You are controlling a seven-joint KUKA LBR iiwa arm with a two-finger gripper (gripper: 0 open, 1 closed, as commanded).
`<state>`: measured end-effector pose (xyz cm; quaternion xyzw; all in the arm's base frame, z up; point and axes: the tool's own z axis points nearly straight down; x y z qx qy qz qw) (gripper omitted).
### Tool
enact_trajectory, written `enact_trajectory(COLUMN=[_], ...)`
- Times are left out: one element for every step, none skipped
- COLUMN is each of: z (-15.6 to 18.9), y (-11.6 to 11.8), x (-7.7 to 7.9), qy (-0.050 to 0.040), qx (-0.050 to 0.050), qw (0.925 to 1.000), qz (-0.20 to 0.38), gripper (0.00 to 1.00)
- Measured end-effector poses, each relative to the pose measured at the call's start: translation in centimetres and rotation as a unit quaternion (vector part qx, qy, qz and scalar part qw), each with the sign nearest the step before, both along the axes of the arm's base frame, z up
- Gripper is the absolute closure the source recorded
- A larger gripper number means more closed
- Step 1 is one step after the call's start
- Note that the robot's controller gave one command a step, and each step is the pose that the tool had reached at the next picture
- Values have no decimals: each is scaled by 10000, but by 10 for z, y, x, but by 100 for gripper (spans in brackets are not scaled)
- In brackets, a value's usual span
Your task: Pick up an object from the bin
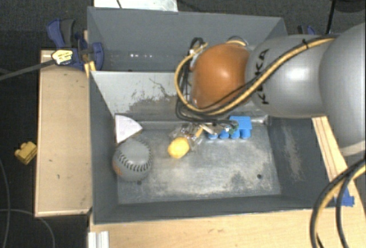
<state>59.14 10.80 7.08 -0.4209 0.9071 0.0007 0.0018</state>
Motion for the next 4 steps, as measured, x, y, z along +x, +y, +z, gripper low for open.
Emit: enact_trajectory(z=[5,25,57,78], y=[0,0,0,0], x=[-2,-3,-2,0], qy=[26,57,30,-9], qx=[-3,-11,-8,-4], qw=[10000,10000,10000,10000], qz=[-8,-13,-22,-24], gripper=[100,100,100,100])
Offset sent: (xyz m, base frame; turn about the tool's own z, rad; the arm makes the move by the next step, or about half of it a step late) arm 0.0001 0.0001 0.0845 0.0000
